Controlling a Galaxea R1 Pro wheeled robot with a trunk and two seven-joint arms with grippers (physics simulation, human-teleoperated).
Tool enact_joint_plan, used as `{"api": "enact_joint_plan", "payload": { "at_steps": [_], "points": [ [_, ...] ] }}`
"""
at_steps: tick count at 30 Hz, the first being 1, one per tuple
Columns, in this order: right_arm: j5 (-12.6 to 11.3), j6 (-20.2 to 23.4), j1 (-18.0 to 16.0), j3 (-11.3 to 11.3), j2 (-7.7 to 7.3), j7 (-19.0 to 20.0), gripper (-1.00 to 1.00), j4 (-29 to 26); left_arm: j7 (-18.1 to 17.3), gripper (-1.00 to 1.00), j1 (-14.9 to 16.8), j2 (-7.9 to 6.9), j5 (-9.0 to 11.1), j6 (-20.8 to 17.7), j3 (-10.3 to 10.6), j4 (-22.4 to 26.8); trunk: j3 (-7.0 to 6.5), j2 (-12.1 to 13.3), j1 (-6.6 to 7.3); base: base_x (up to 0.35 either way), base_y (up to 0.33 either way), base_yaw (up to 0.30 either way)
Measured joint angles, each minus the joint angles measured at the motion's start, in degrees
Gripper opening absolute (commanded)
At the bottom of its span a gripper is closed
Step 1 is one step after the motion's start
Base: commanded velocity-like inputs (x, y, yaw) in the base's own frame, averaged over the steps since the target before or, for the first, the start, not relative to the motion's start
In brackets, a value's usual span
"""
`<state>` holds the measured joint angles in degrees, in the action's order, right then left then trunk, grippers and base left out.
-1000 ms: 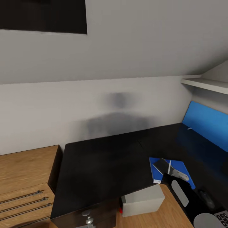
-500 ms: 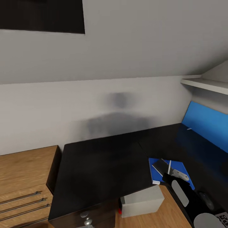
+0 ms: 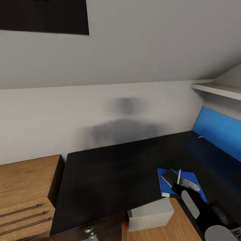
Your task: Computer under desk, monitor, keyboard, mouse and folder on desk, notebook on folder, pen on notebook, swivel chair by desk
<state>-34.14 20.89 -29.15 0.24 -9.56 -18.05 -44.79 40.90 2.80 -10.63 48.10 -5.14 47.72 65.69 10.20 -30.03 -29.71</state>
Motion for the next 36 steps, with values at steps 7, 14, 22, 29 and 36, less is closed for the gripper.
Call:
{"api": "enact_joint_plan", "payload": {
  "at_steps": [7, 14, 22, 29, 36],
  "points": [
    [0.0, 0.0, 0.0, 0.0, 0.0, 0.03, -1.0, 0.0, 0.0, 1.0, -0.01, 0.05, -0.02, 0.01, 0.05, -0.65, 0.0, 0.0, 0.0, 0.013, 0.0, 0.0],
    [0.0, 0.0, 0.0, 0.0, 0.0, 0.03, -1.0, 0.0, 0.0, 1.0, -0.03, 0.06, -0.06, 0.03, 0.08, -0.84, 0.0, 0.0, 0.0, 0.0, 0.0, 0.0],
    [0.0, 0.01, 0.0, 0.0, 0.01, 0.0, -1.0, -0.01, -0.02, 1.0, -0.01, 0.05, -0.12, 0.05, 0.09, -0.85, 0.0, 0.0, 0.0, 0.0, -0.131, 0.0],
    [0.0, 0.0, 0.0, 0.0, 0.06, 0.03, -1.0, 0.0, 0.0, 1.0, -0.03, 0.06, -0.1, 0.04, 0.02, -0.85, 0.0, 0.0, 0.0, 0.0, -0.052, 0.0],
    [0.0, -0.02, 0.0, 0.0, 0.07, 0.03, -1.0, 0.0, 0.0, 1.0, 0.0, 0.06, -0.07, 0.04, 0.0, -0.85, 0.0, 0.0, 0.0, 0.001, -0.004, 0.0]
  ]
}}
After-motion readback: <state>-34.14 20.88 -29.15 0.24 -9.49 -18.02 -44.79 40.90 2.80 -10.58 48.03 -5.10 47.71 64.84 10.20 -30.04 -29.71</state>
